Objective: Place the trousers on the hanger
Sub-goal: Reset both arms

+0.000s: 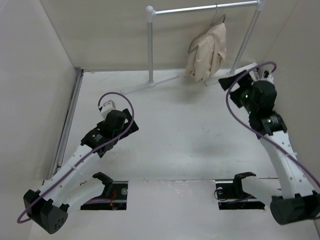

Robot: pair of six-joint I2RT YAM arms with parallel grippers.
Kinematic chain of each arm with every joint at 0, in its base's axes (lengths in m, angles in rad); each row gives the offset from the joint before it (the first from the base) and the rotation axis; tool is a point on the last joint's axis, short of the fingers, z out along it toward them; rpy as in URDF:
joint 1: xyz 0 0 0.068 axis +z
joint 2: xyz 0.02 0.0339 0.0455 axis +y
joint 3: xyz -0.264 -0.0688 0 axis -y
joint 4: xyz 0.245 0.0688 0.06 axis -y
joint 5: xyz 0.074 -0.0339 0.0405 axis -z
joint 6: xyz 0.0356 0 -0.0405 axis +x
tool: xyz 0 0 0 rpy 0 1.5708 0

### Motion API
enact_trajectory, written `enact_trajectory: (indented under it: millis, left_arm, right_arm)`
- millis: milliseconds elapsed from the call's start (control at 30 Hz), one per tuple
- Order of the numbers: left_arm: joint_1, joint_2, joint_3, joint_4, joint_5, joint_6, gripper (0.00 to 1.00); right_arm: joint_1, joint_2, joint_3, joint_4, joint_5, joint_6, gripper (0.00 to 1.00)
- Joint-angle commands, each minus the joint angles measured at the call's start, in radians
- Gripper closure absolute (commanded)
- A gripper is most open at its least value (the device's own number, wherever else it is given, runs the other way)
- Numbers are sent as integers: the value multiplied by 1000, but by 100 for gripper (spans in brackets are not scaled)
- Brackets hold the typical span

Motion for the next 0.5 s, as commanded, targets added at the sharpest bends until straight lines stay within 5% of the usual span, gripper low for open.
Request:
enact_trajectory:
  millis: [0, 200, 467]
  left_arm:
    - [7, -35, 2, -27, 44, 3, 0]
    - [-16, -55, -15, -26, 55, 9, 0]
    - [-99, 53, 34, -9, 46, 7, 0]
  right_arm:
    - [54, -147, -191, -142, 161, -111, 0]
    - [182, -354, -428, -372, 294, -87, 0]
    - [294, -400, -500, -522, 307, -12, 0]
